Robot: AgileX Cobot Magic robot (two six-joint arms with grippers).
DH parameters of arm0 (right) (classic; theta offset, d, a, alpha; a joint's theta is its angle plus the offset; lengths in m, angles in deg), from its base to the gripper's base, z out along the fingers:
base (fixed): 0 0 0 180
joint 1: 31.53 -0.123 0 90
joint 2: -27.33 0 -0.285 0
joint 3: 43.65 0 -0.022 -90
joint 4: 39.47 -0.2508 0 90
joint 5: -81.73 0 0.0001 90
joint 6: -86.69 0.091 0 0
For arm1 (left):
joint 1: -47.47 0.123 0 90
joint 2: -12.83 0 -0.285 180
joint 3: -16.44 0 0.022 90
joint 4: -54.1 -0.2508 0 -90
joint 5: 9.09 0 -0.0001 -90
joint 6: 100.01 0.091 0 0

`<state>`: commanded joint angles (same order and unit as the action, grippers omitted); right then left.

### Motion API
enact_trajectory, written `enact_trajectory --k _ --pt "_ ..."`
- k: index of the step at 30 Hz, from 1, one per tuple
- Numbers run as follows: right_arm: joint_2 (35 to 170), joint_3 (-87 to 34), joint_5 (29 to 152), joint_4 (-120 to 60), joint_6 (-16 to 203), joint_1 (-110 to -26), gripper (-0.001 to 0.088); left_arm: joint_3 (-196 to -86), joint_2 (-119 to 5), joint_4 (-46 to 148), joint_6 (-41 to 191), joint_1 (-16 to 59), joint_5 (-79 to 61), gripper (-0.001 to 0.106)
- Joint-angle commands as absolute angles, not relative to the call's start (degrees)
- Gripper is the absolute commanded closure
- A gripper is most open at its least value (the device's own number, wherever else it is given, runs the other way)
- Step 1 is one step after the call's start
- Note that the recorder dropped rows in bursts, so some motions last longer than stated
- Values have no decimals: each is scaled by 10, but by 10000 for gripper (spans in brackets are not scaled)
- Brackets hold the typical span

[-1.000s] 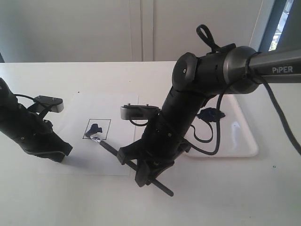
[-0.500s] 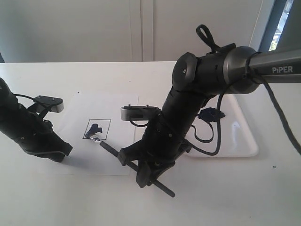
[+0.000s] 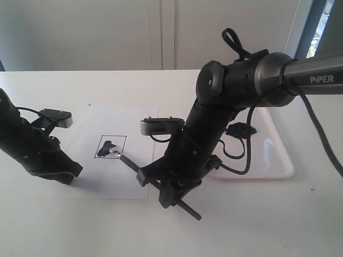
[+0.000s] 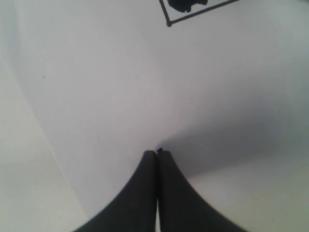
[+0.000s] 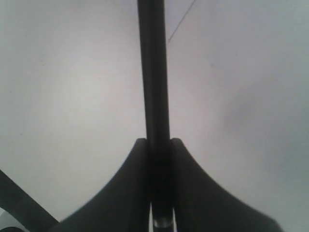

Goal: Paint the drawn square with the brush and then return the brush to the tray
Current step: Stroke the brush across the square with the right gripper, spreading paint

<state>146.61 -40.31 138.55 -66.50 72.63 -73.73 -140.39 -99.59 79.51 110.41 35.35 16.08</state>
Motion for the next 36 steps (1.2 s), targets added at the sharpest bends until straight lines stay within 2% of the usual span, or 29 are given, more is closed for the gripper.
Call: enact_trajectory --k 36 --pt "1466 -403 1337 -621 769 -737 868 -1404 -996 808 1116 353 184 1053"
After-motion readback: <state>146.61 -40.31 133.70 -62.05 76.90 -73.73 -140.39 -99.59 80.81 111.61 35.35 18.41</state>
